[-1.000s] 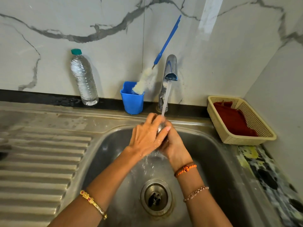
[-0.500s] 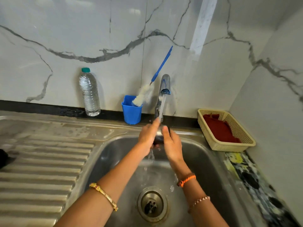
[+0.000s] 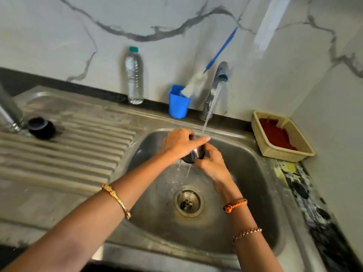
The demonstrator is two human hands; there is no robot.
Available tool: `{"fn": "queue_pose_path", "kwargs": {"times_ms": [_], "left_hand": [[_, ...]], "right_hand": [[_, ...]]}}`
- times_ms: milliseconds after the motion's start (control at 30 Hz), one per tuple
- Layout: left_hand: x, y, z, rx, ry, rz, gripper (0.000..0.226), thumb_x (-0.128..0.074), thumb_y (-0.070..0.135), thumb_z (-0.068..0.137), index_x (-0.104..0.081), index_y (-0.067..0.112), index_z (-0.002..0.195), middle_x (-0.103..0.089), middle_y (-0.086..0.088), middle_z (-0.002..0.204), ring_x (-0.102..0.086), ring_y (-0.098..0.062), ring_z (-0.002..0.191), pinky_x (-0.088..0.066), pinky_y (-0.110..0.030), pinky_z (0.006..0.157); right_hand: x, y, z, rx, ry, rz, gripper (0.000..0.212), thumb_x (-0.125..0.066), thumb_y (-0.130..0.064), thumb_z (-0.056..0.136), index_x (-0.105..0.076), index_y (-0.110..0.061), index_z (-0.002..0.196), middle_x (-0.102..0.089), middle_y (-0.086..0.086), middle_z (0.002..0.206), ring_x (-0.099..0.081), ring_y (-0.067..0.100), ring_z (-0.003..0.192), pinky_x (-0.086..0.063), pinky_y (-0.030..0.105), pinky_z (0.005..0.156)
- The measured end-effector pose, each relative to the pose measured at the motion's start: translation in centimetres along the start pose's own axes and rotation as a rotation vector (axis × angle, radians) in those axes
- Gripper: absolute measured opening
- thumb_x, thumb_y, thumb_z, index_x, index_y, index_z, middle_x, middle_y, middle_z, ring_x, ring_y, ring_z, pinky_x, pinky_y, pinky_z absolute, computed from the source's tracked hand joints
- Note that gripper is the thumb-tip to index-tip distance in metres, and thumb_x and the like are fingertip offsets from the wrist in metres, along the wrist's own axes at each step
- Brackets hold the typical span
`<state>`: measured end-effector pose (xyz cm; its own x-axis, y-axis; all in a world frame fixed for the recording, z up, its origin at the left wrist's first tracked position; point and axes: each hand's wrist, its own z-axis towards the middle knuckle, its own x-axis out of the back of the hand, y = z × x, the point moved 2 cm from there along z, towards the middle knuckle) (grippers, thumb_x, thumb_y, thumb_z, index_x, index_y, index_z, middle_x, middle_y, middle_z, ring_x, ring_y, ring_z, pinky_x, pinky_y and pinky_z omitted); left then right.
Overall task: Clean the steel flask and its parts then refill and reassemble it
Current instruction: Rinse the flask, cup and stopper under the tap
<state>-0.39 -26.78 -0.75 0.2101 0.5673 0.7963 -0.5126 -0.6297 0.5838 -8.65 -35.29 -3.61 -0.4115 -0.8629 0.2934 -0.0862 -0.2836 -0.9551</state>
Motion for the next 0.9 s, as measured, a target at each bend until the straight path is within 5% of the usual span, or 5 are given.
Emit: {"fn": "queue_pose_path", "kwargs": {"times_ms": [133, 400, 533, 767, 900], "left_hand": [[1.3, 0.1, -2.6, 0.008, 0.022, -0.133, 0.051, -0.041, 0.053, 0.092, -0.067, 0.010, 0.100, -0.069, -0.008, 0.094, -0.063, -0.022, 0.087, -0.049, -0.034, 0.076], [3.6, -3.9, -6.4, 0.003, -0.040, -0.382, 0.029, -0.054, 0.029, 0.092, -0.062, 0.020, 0.119, -0.066, -0.001, 0.115, -0.062, -0.010, 0.076, -0.047, -0.019, 0.071], [7.3, -8.2, -7.4, 0.011, -0.049, -0.332, 0.036, -0.058, 0.031, 0.090, -0.058, 0.020, 0.125, -0.063, 0.002, 0.121, -0.059, -0.013, 0.108, -0.043, -0.021, 0.090], [11.9, -19.8, -10.5, 0.188, 0.152, -0.476, 0.034, -0.063, 0.024, 0.087, -0.062, 0.012, 0.119, -0.064, 0.002, 0.108, -0.059, -0.010, 0.090, -0.046, -0.013, 0.076], [13.7, -24.7, -10.6, 0.327, 0.223, -0.519, 0.035, -0.063, 0.024, 0.087, -0.062, 0.006, 0.117, -0.066, -0.009, 0.110, -0.063, -0.021, 0.098, -0.050, -0.035, 0.091]], "right_hand": [[-1.5, 0.1, -1.7, 0.045, 0.129, -0.118, 0.069, -0.084, -0.022, 0.056, -0.057, -0.013, 0.118, -0.062, 0.006, 0.110, -0.060, 0.019, 0.099, -0.051, 0.034, 0.087], [-4.2, -0.1, -4.0, 0.046, 0.199, -0.165, 0.045, -0.089, -0.031, 0.053, -0.063, -0.014, 0.086, -0.065, 0.001, 0.075, -0.057, 0.013, 0.066, -0.048, 0.034, 0.066], [-8.9, -2.3, -3.0, 0.066, 0.135, -0.225, 0.040, -0.089, -0.026, 0.052, -0.053, -0.015, 0.066, -0.055, 0.000, 0.061, -0.048, 0.013, 0.056, -0.042, 0.032, 0.055], [-20.5, -5.3, -2.8, 0.112, -0.047, -0.272, 0.069, -0.088, -0.015, 0.056, -0.057, -0.013, 0.118, -0.060, -0.004, 0.092, -0.058, 0.012, 0.082, -0.052, 0.028, 0.080], [-26.1, -5.9, -0.9, 0.098, -0.107, -0.318, 0.072, -0.087, -0.013, 0.058, -0.056, -0.009, 0.122, -0.060, -0.001, 0.101, -0.057, 0.011, 0.091, -0.047, 0.020, 0.083]]}}
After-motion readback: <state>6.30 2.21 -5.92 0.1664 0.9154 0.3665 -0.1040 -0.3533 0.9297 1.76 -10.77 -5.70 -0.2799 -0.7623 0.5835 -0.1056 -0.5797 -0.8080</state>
